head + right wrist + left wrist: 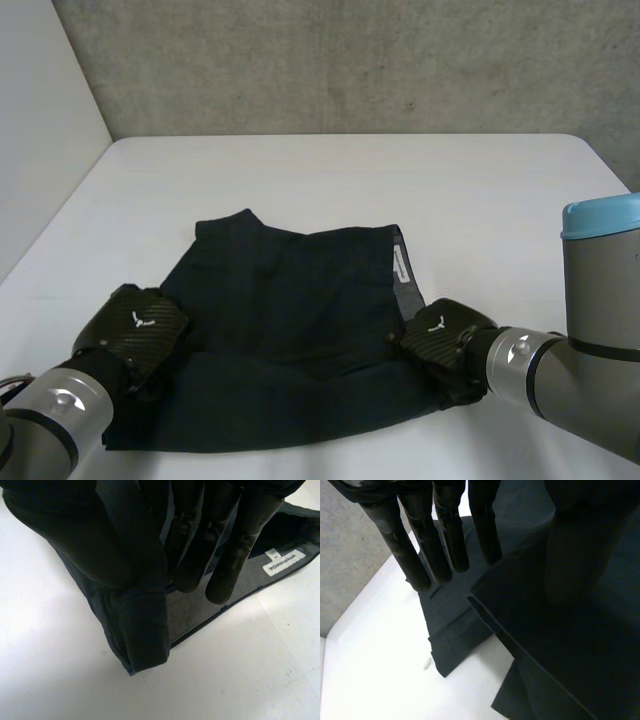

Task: Fold the shorts.

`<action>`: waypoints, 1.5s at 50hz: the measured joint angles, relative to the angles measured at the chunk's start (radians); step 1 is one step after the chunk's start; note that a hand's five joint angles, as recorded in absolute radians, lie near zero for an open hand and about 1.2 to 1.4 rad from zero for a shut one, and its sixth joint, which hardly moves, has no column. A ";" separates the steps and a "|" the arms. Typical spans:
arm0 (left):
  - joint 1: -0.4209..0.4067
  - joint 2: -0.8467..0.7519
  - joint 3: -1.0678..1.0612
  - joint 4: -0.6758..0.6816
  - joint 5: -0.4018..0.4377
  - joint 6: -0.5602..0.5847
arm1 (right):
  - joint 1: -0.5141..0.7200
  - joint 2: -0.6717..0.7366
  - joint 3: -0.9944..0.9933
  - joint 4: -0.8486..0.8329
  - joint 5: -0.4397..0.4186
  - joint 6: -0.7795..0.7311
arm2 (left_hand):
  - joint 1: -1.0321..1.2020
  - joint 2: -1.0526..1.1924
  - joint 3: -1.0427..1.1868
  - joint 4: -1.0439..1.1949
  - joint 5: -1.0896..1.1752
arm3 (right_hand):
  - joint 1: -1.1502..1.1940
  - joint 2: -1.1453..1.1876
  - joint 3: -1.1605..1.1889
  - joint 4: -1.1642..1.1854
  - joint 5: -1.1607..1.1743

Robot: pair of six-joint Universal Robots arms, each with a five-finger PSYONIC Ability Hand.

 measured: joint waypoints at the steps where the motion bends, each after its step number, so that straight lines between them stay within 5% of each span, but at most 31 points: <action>1: -0.001 0.005 -0.002 -0.007 0.000 0.000 | 0.000 0.000 0.000 -0.002 0.000 0.000 | 0.000 0.000 0.000 0.000 0.000 | 0.000 0.000 0.000 0.000 -0.001; 12: -0.012 -0.009 -0.014 -0.015 0.005 -0.001 | 0.005 -0.004 0.004 -0.001 0.002 0.005 | 0.006 0.004 0.004 0.004 0.004 | 0.000 0.000 0.000 0.000 -0.001; 15: -0.013 -0.046 -0.012 -0.011 0.006 0.000 | 0.007 -0.004 0.003 -0.001 0.002 0.005 | 0.144 0.143 0.122 0.126 0.125 | 0.000 0.000 0.000 0.000 -0.001; 16: -0.013 -0.065 -0.007 -0.009 0.006 0.001 | 0.007 -0.003 0.001 -0.001 0.002 0.005 | 0.434 0.416 0.393 0.403 0.394 | 0.000 0.000 0.000 0.000 -0.001; 17: -0.013 -0.075 -0.004 -0.008 0.005 0.002 | 0.008 -0.003 -0.001 0.000 0.003 0.004 | 0.497 0.487 0.477 0.481 0.470 | 0.000 0.000 0.000 0.000 -0.001; 20: -0.014 -0.118 0.025 -0.005 0.004 0.007 | 0.009 -0.001 -0.012 0.000 0.005 0.000 | 0.501 0.555 0.540 0.558 0.508 | 0.000 0.000 0.000 0.000 -0.001; 29: -0.018 -0.195 0.216 -0.002 0.003 0.015 | 0.012 0.012 -0.098 0.002 0.028 -0.011 | 0.501 0.560 0.546 0.562 0.508 | 0.000 0.000 0.000 0.000 -0.001; 33: -0.020 -0.267 0.461 0.008 0.002 0.017 | 0.014 0.035 -0.234 -0.026 0.058 -0.023 | 0.501 0.562 0.549 0.566 0.508 | 0.000 0.000 0.000 0.000 -0.001; 41: -0.023 -0.453 1.017 0.134 -0.018 0.012 | 0.036 0.083 -0.528 -0.455 0.083 0.023 | 0.501 0.564 0.551 0.566 0.508 | 0.000 0.000 0.000 0.000 -0.001; 48: -0.055 -0.458 1.218 0.499 -0.067 -0.022 | 0.037 0.025 -0.580 -0.940 0.090 0.184 | 0.501 0.564 0.552 0.567 0.508 | 0.000 0.000 0.000 0.004 0.000; 56: -0.085 -0.402 1.090 0.653 -0.078 -0.069 | 0.031 -0.006 -0.543 -1.003 0.102 0.286 | 0.501 0.565 0.552 0.567 0.508 | 0.000 0.000 0.000 0.004 0.002; 67: -0.053 -0.350 0.373 0.639 -0.026 -0.081 | 0.040 0.057 -0.251 -0.611 0.089 0.207 | 0.501 0.566 0.554 0.567 0.508 | 0.000 0.000 0.000 0.004 0.002; 75: -0.063 -0.403 0.174 0.562 0.002 -0.064 | 0.033 0.152 -0.111 -0.439 0.096 0.080 | 0.501 0.566 0.554 0.567 0.508 | 0.008 0.000 0.000 0.004 0.002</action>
